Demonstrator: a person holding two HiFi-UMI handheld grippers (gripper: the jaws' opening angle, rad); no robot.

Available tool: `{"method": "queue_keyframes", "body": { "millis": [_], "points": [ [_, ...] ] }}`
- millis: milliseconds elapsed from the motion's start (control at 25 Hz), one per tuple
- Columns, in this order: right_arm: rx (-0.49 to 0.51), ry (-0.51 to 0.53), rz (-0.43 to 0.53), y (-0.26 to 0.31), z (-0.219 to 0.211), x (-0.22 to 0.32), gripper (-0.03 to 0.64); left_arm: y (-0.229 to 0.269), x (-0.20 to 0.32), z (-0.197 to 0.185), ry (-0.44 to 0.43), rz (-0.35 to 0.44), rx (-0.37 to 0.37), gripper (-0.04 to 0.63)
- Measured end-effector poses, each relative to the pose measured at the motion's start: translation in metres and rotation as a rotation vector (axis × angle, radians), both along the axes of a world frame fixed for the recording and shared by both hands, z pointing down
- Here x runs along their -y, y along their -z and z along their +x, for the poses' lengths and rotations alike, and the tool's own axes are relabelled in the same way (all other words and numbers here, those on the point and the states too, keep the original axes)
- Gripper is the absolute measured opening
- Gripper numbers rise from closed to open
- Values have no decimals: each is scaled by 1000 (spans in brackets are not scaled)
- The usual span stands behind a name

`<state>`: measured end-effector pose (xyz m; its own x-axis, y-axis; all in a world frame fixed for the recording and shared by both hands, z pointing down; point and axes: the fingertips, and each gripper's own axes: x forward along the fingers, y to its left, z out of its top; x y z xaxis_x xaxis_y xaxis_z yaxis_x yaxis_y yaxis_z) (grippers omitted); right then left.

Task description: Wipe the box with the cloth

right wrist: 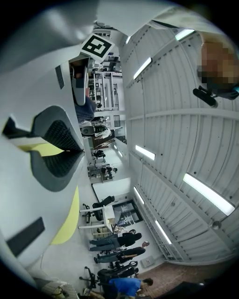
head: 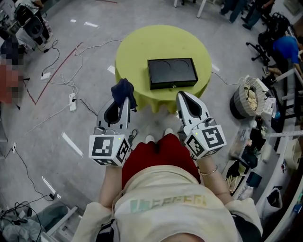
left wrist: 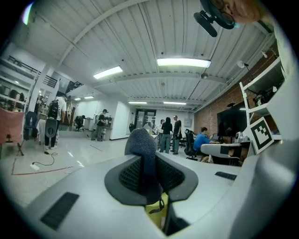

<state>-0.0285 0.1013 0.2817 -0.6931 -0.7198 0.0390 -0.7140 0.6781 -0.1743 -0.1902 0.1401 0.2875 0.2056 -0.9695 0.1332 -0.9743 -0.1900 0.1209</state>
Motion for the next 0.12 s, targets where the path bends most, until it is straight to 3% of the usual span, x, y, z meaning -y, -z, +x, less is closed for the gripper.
{"method": "queue_keyframes", "body": {
  "millis": [120],
  "points": [
    [22,7,-10,0,2,3,37,0,1,-1,7,3,-2,64]
  ]
}}
